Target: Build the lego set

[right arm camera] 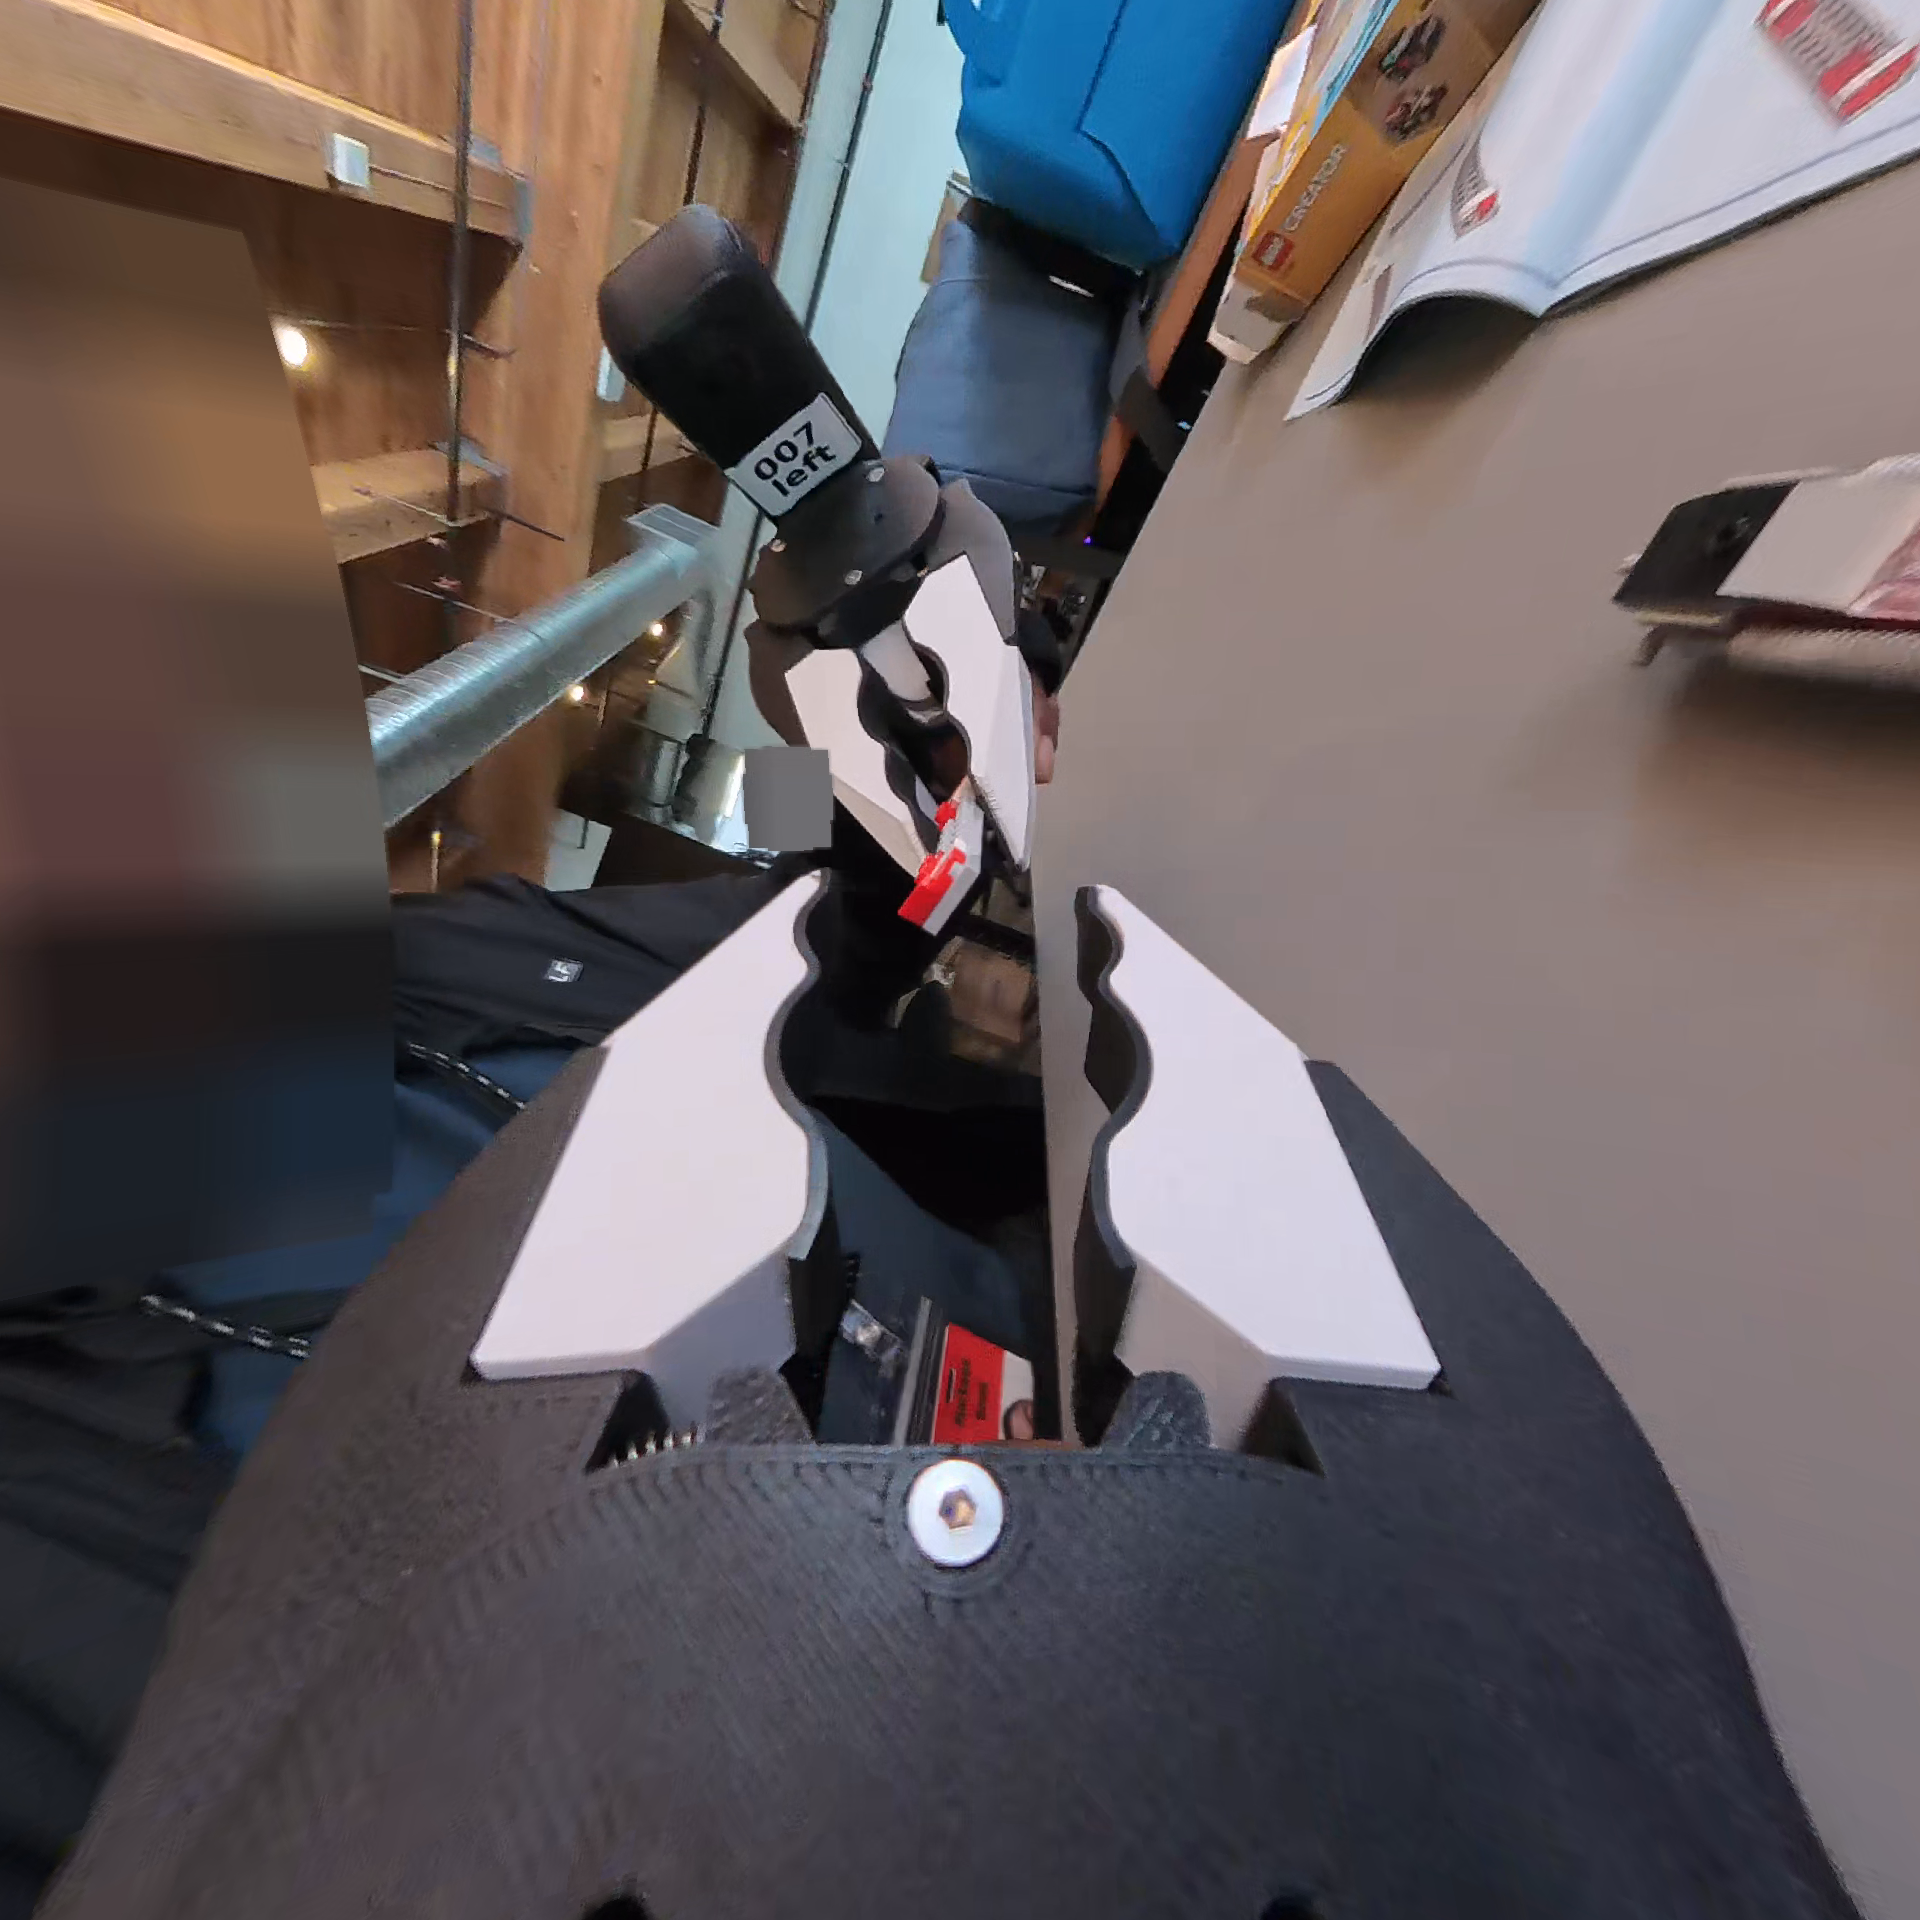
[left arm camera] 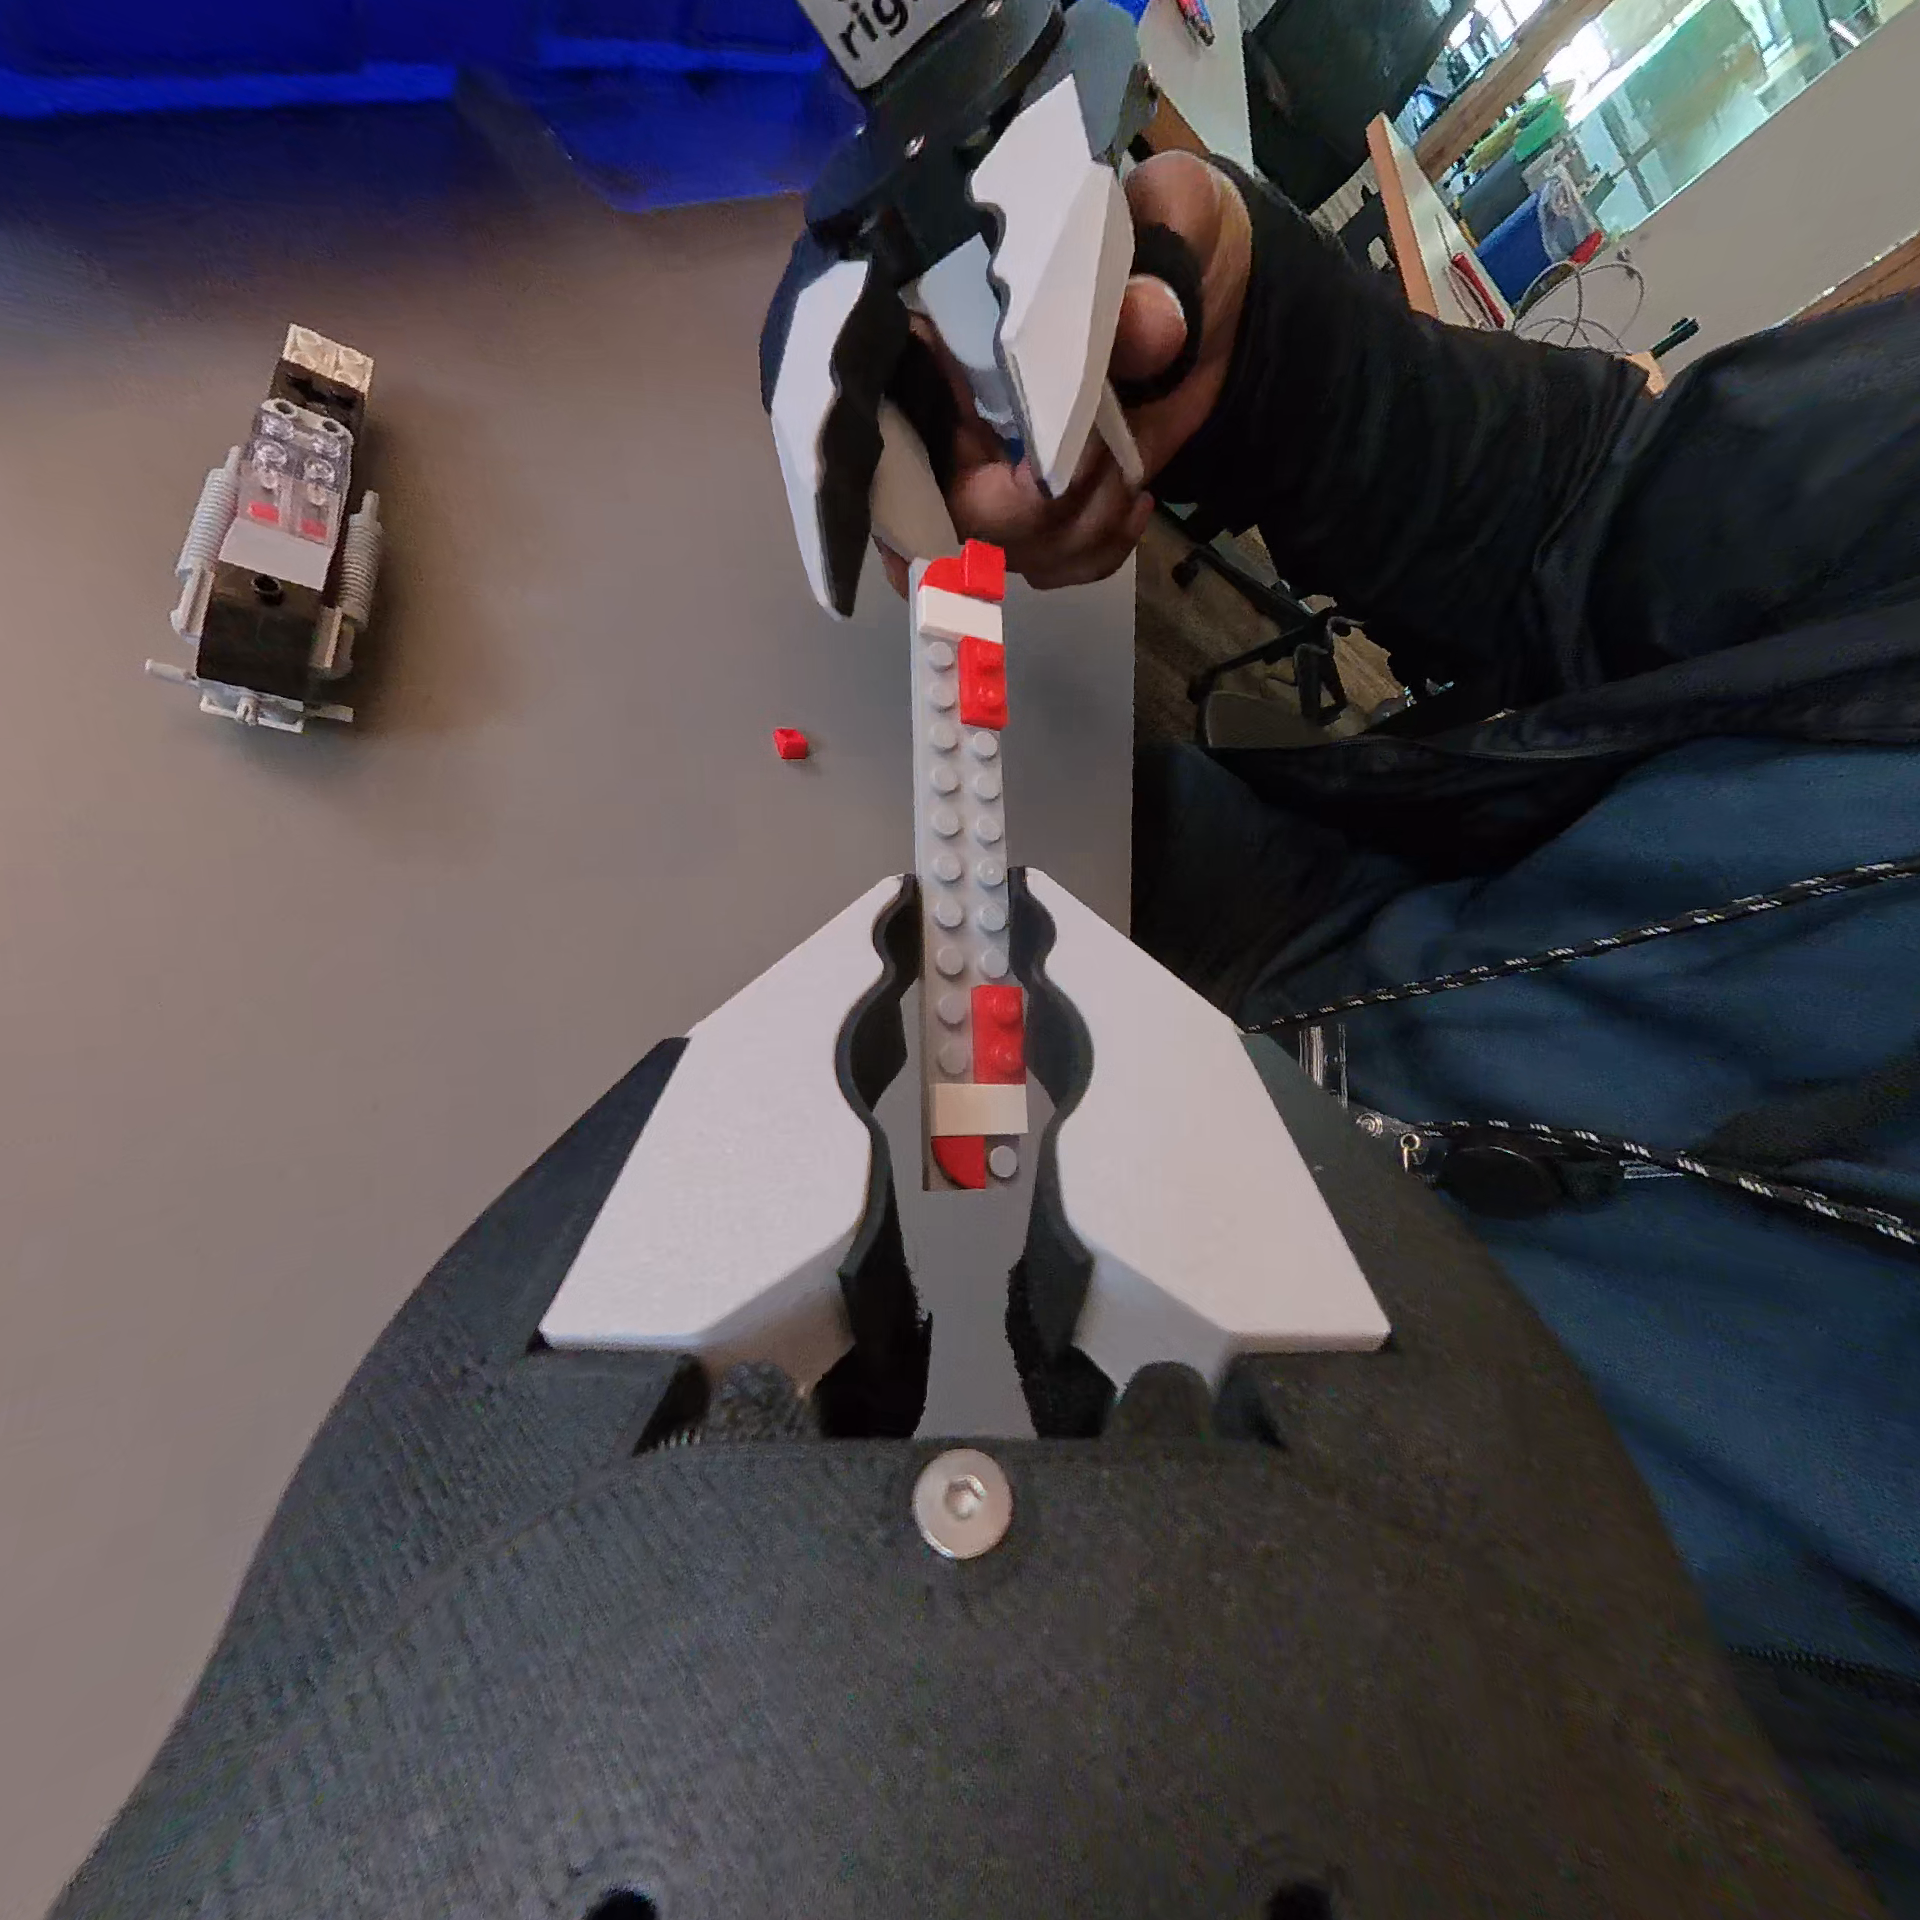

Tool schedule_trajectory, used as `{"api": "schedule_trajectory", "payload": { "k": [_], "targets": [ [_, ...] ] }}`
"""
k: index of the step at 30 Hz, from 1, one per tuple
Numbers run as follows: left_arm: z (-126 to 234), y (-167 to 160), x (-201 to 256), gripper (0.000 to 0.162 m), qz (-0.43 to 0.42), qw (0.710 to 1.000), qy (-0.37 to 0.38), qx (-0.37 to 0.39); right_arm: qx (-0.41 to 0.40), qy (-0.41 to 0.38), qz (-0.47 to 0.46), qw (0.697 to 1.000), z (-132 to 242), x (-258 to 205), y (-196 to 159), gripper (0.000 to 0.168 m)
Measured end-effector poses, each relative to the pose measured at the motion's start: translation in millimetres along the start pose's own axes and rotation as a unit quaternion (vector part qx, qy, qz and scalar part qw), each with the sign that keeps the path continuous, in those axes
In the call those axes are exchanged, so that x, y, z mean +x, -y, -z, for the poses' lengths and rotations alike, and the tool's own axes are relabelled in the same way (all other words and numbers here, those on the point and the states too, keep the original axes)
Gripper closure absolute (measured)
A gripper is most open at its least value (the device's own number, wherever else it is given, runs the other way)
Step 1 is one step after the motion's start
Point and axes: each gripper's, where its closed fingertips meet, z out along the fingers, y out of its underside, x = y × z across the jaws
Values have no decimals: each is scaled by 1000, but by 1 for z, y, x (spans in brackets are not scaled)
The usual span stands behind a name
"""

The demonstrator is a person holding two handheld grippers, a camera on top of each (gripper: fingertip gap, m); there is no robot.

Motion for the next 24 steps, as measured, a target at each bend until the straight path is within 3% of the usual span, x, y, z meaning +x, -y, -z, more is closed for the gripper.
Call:
{"api": "schedule_trajectory", "payload": {
  "k": [11, 19, 24],
  "targets": [
    [0, 0, 2, 146, -10, 1000, -2, -2, -13, 34, -30, 999, -9, -2, -8, 127],
    [-1, 1, 4, 146, -17, 1000, -3, -4, -9, 55, -33, 998, -10, -6, -8, 138],
    [-2, 1, 4, 146, -19, 1000, 2, -7, -10, 60, -21, 998, -12, -10, -9, 156]
  ]
}}
